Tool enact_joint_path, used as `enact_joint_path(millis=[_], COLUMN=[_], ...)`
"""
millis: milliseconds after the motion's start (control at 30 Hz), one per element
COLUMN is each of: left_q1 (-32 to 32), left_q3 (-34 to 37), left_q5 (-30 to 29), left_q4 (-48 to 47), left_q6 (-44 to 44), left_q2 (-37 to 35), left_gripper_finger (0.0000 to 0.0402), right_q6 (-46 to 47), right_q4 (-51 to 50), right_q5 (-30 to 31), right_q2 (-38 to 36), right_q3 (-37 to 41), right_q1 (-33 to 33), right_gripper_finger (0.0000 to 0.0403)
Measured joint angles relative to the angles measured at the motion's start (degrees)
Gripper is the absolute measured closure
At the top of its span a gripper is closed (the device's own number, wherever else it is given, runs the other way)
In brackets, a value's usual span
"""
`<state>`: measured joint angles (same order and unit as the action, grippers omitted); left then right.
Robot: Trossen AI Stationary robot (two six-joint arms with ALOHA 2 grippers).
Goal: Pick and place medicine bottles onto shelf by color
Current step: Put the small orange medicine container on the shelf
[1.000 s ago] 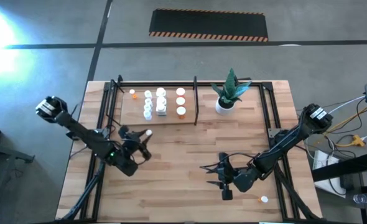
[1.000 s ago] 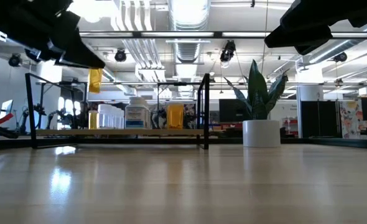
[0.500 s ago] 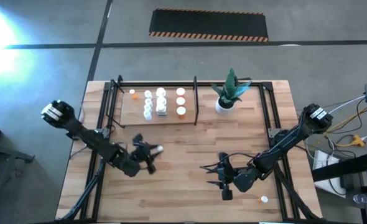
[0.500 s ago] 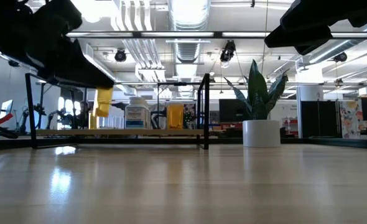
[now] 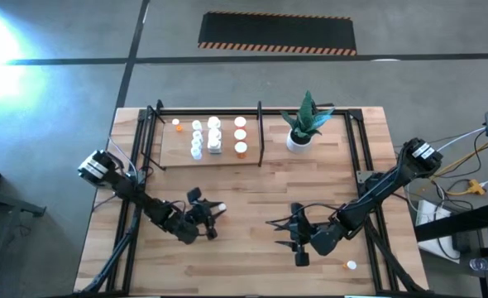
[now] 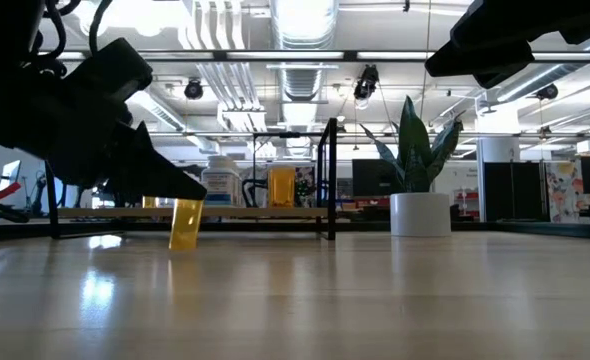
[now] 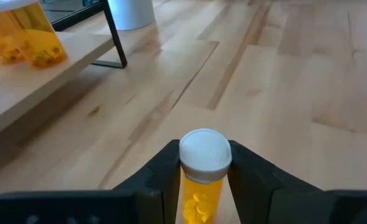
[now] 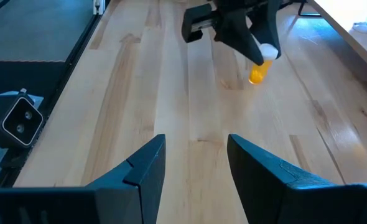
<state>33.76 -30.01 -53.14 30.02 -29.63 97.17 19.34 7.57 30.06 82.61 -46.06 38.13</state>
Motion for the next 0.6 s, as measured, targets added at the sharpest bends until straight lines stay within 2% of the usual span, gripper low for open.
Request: enact_joint_path(millis=[333, 600], left_q1=[0.0, 0.0], left_q3=[0.9, 1.2], left_q5=[0.5, 2.4], left_q4=[0.0, -0.1], left_q6=[0.0, 0.0], left_q2=[-0.2, -0.4], left_gripper_finger=[0.03, 0.0231], right_q6=[0.1, 0.2], right_q4=[0.0, 0.0], right_q5=[0.0, 0.0], right_q2=[0.0, 0.0], right_q3=[0.0, 0.0], right_q1=[0.0, 0.0], right_gripper_finger=[0.0241, 0.0241])
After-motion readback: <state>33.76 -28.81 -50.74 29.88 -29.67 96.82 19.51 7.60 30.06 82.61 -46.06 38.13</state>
